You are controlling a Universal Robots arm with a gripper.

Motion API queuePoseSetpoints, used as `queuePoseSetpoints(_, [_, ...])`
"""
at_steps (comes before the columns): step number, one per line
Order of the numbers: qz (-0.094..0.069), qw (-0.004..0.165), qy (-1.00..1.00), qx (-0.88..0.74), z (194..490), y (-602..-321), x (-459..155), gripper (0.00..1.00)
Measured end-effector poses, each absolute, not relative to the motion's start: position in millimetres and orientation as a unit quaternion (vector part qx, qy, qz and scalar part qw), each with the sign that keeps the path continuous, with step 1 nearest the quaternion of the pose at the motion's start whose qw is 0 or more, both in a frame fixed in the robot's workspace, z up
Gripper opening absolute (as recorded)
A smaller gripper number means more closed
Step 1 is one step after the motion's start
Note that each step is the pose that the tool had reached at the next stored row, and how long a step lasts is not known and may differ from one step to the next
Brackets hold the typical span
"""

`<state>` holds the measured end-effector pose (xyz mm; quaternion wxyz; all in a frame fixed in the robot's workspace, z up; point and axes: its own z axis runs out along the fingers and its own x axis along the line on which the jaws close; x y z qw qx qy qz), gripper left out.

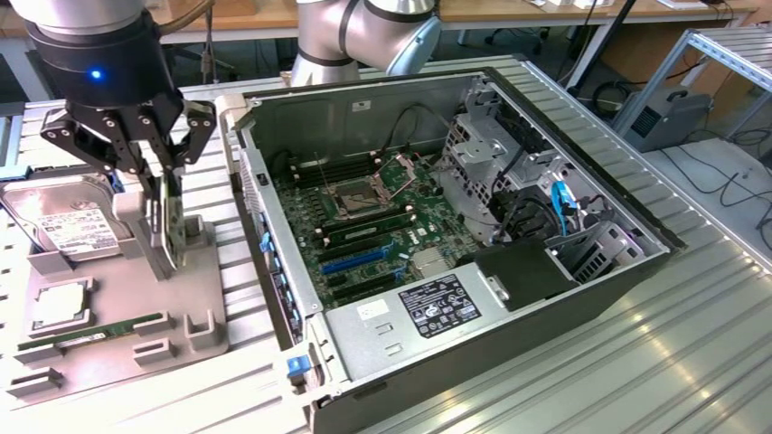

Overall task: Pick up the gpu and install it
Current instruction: 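Pick up the gpu and move the gpu toward the slot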

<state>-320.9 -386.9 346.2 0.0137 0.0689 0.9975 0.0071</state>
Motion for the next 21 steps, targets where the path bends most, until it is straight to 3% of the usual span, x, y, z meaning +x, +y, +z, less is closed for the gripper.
queuePoseSetpoints(21, [0.007, 0.014, 0.998, 0.069, 390, -382, -321, 0.27])
